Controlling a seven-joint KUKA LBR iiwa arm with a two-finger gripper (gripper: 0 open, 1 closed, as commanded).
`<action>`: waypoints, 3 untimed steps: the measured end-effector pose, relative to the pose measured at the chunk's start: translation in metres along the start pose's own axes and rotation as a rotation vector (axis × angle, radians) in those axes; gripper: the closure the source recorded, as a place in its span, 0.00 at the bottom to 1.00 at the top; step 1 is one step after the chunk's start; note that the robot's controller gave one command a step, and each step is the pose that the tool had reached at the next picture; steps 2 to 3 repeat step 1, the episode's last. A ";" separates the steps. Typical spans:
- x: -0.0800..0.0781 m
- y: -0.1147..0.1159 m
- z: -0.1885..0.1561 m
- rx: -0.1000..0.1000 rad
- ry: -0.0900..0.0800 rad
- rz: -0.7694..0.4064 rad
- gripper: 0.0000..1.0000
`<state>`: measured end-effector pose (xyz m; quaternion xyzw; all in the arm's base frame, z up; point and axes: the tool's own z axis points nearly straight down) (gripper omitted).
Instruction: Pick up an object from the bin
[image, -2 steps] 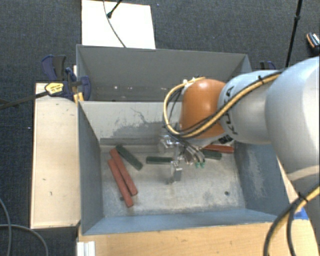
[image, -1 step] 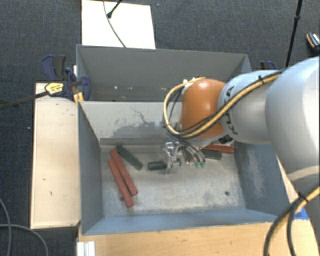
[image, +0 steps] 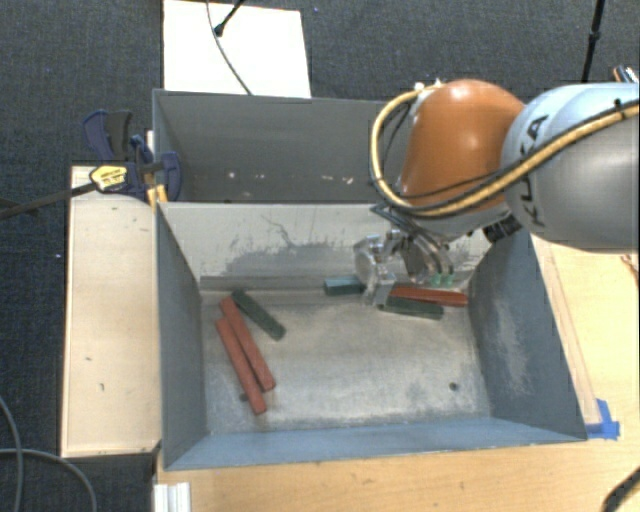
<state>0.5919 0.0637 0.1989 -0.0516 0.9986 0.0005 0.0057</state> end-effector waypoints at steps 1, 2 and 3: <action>0.013 -0.030 -0.173 0.001 -0.001 -0.354 1.00; 0.013 -0.030 -0.173 0.001 -0.001 -0.354 1.00; 0.013 -0.030 -0.173 0.001 -0.001 -0.354 1.00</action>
Offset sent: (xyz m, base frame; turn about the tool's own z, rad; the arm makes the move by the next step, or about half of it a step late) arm -0.0136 -0.0308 0.1679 -0.3558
